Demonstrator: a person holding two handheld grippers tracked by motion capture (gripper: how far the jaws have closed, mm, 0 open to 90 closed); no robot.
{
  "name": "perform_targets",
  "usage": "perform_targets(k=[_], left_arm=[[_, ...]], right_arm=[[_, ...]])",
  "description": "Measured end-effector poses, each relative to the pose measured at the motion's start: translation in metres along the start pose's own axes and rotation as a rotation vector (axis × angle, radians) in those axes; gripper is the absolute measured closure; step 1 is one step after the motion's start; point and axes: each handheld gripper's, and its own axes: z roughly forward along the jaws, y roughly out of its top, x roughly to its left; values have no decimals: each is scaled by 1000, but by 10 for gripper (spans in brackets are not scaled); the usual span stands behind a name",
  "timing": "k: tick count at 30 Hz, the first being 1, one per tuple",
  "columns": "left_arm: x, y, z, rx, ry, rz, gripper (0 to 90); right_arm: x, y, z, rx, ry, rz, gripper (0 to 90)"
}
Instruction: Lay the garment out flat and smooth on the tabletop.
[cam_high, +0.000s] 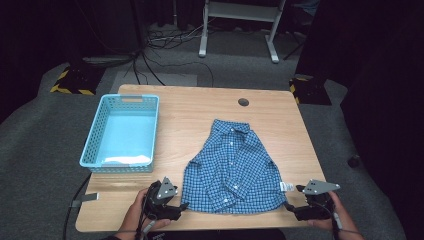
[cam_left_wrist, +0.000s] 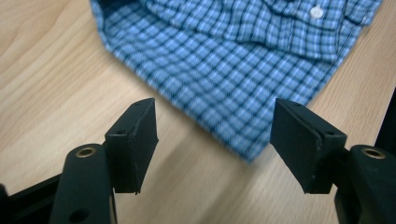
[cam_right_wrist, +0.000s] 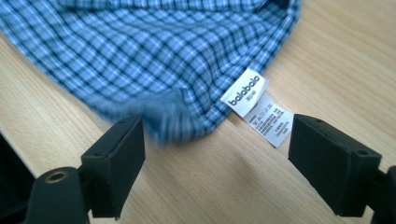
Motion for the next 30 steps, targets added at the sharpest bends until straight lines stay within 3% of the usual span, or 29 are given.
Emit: perform_targets(k=[7,14,16,30], left_arm=[[-1,18,23,26,-17,54,328],[-10,25,40,59,-49,98,318],[-15,24,44,76,-45,119,315],[-28,22,47,44,-78,145,310]], right_arm=[[3,16,-5,-43,-10,8,200],[18,42,13,-44,-4,-65,227],[23,51,18,-59,20,-85,234],[53,94,51,-67,77,-191,247]])
